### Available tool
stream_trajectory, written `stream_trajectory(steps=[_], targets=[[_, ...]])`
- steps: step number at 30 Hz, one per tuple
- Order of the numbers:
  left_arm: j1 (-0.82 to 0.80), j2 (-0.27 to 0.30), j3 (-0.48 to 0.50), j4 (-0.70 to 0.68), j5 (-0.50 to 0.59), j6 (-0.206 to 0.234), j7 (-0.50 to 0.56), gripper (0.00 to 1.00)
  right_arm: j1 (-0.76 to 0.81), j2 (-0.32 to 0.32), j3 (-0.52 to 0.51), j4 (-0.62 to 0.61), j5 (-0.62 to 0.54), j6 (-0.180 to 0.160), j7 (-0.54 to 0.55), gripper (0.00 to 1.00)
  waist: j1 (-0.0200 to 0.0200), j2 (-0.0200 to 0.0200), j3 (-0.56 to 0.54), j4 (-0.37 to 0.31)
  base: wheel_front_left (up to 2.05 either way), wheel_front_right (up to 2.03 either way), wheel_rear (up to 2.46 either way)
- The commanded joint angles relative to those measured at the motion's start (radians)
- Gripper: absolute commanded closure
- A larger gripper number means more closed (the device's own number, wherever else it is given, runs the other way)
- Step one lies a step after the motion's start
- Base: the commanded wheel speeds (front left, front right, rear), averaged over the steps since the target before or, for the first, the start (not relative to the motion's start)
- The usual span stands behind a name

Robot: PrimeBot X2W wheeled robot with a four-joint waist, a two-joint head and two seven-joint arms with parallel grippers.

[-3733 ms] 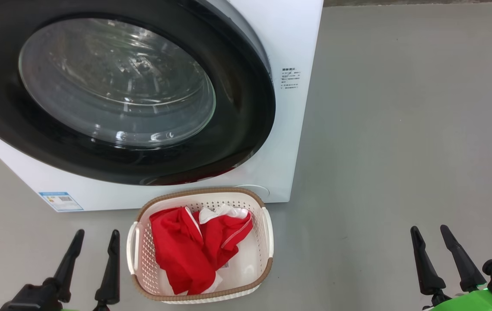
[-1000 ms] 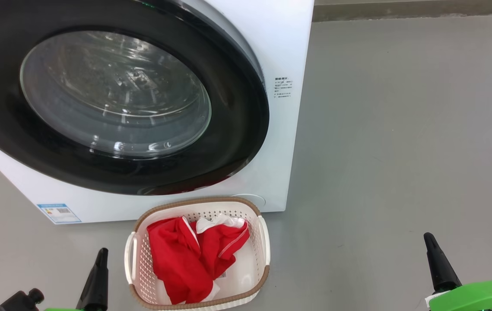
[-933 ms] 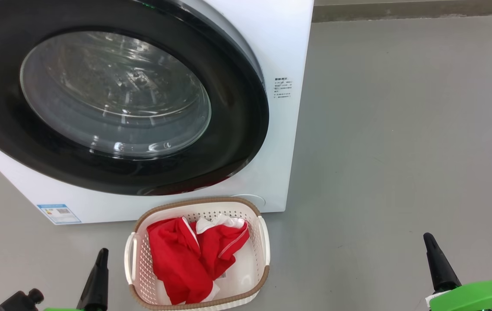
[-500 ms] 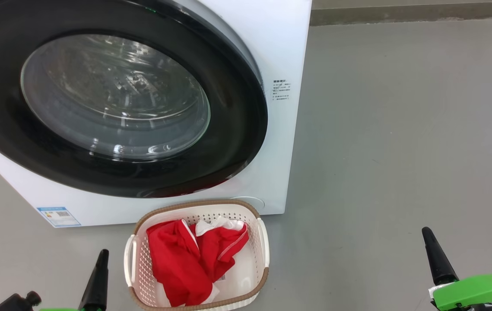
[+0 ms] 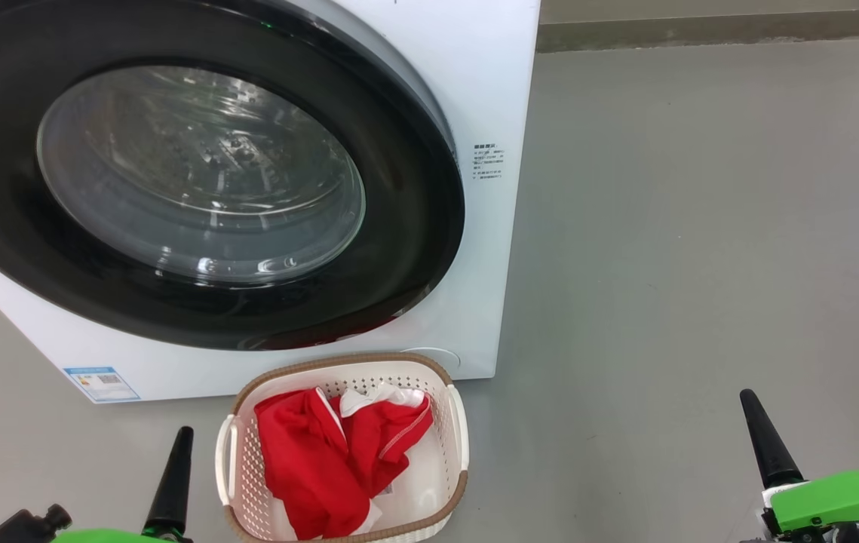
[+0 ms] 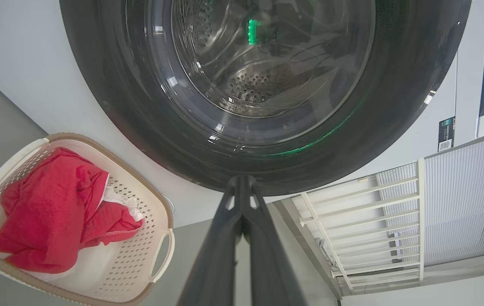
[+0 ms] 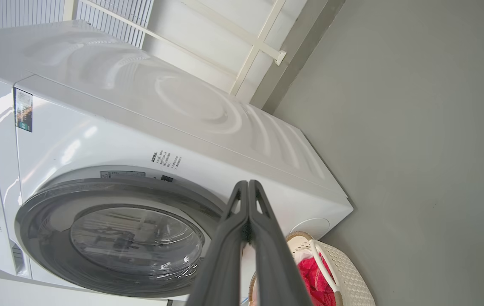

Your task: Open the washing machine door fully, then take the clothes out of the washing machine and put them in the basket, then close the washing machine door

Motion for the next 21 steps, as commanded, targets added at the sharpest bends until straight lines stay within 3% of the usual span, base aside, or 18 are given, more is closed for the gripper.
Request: stream_trajectory(steps=[1, 21], targets=[[-0.042, 0.014, 0.030, -0.022, -0.025, -0.005, 0.005, 1.00, -0.058, -0.012, 0.010, -0.025, 0.029, -0.001, 0.007, 1.00, -0.0001, 0.0000, -0.001, 0.000, 0.00, 0.00, 0.00], [-0.057, 0.007, 0.046, -0.018, -0.235, -0.006, 0.063, 1.00, -0.091, -0.003, -0.006, -0.026, 0.210, -0.001, 0.067, 1.00, -0.0001, 0.0000, -0.015, -0.006, 0.00, 0.00, 0.00]])
